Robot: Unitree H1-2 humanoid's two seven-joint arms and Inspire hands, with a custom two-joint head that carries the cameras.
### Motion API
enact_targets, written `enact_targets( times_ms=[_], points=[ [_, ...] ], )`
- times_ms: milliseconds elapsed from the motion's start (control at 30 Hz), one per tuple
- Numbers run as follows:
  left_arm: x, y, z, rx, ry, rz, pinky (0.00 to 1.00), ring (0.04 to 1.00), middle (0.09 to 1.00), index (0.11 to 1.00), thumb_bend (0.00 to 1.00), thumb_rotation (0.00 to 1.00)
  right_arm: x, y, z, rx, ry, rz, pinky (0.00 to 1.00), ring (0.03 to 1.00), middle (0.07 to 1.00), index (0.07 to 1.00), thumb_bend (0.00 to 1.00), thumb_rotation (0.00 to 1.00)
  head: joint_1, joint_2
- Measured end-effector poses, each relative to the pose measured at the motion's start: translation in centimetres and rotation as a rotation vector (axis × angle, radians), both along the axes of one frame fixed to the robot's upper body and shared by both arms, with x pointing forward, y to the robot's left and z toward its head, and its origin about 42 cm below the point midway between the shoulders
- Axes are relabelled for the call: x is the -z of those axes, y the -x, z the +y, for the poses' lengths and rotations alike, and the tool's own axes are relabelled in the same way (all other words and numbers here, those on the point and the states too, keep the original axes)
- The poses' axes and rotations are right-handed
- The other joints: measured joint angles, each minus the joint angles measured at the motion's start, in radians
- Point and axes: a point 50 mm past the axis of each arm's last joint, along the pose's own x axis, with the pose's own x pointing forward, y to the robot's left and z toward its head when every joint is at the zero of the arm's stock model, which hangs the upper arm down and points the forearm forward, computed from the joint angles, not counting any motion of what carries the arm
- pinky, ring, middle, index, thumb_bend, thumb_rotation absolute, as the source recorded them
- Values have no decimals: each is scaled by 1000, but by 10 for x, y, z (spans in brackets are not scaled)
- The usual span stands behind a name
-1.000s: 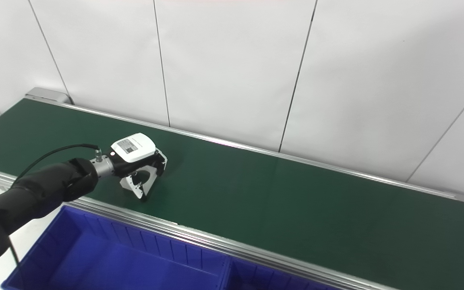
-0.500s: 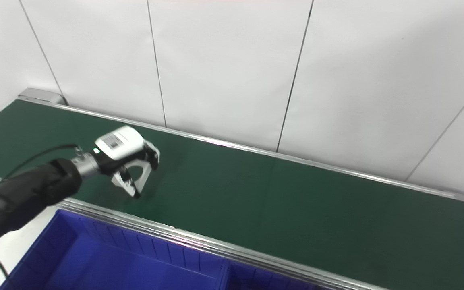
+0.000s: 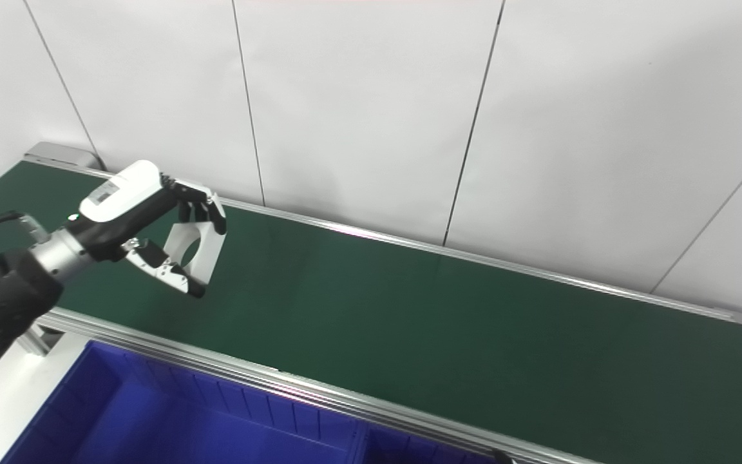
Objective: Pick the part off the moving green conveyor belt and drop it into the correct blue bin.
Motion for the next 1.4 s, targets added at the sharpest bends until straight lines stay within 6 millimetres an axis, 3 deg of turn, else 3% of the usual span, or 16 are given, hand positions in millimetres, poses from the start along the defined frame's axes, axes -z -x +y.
enact_targets(
  times_ms=[200,400,533,900,1233,1400],
  points=[
    [0,40,-8,72,141,177,353,443,494,516,476,0,1,4,0,-1,-2,7,644,730,797,851,661,19,2,12],
    [8,78,-15,87,126,382,362,435,490,520,475,0,2,9,0,-7,-1,16,647,729,793,852,660,35,-5,34],
    [22,92,-22,77,93,521,362,427,495,520,475,0,1,8,1,-19,-3,16,651,732,800,855,656,33,-8,38],
    [100,109,-52,69,27,790,401,429,489,514,477,0,-1,6,2,-47,-10,11,654,735,803,851,657,0,-18,57],
    [187,107,-61,-51,17,756,439,440,485,500,479,0,-4,4,2,-62,1,-1,645,733,807,851,647,2,-28,64],
    [215,111,-71,-110,38,625,398,433,491,521,476,0,-6,4,2,-61,1,-8,648,735,806,852,650,8,-22,66]
  ],
)
